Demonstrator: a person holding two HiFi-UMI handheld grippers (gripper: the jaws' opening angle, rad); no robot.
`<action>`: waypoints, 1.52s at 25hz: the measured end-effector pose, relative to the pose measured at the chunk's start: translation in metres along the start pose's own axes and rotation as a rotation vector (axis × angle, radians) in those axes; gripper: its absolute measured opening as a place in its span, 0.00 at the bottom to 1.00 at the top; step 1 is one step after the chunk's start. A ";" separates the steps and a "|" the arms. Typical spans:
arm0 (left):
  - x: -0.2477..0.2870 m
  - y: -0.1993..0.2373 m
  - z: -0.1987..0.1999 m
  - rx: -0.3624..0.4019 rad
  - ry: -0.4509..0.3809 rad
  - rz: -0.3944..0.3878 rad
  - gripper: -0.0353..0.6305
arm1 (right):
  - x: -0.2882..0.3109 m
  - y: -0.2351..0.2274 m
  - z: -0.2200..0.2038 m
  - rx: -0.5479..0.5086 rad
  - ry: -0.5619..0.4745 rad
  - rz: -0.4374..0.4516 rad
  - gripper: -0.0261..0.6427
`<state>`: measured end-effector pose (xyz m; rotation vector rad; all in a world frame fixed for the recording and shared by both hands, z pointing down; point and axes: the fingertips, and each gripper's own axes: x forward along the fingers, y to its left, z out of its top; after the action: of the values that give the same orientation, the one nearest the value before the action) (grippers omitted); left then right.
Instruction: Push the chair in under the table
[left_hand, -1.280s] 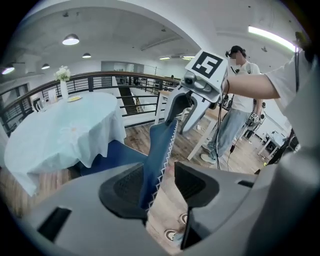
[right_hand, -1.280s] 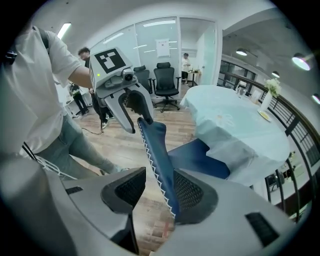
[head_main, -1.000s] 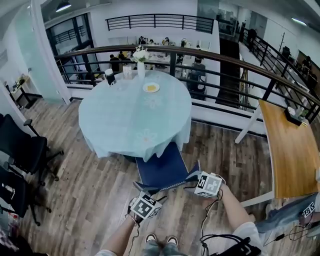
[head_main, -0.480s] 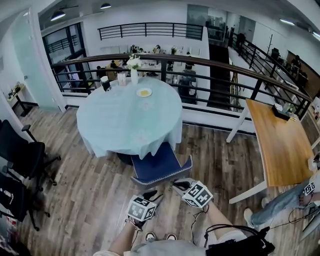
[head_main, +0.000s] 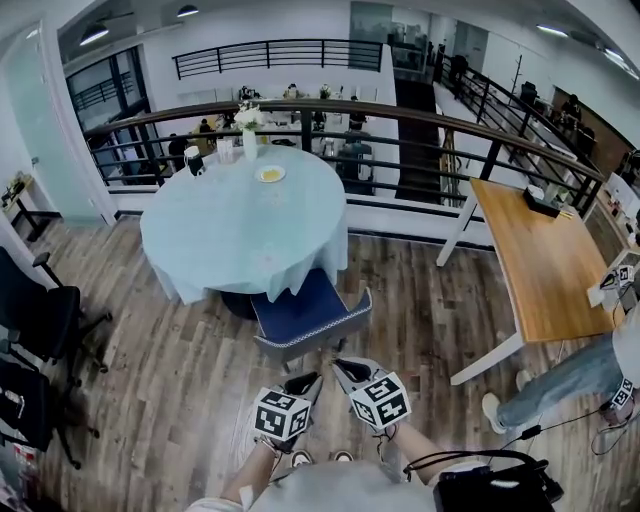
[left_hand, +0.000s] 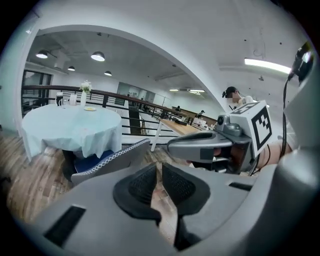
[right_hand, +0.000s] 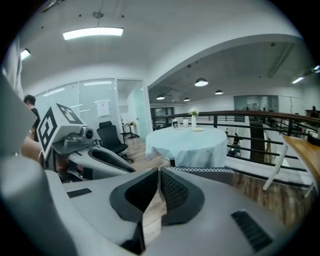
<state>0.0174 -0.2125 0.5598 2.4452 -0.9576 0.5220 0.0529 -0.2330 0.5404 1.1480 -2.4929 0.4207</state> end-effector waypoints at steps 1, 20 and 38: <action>-0.001 -0.003 0.001 -0.008 -0.012 0.000 0.11 | -0.006 -0.002 -0.004 0.015 0.003 -0.048 0.08; -0.013 0.004 0.001 -0.040 -0.070 0.159 0.06 | -0.028 -0.016 -0.018 0.045 -0.007 -0.345 0.08; -0.011 0.016 -0.007 -0.086 -0.064 0.192 0.06 | -0.027 -0.018 -0.018 0.035 0.018 -0.336 0.06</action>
<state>-0.0025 -0.2129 0.5643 2.3186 -1.2241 0.4582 0.0867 -0.2188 0.5469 1.5340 -2.2255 0.3777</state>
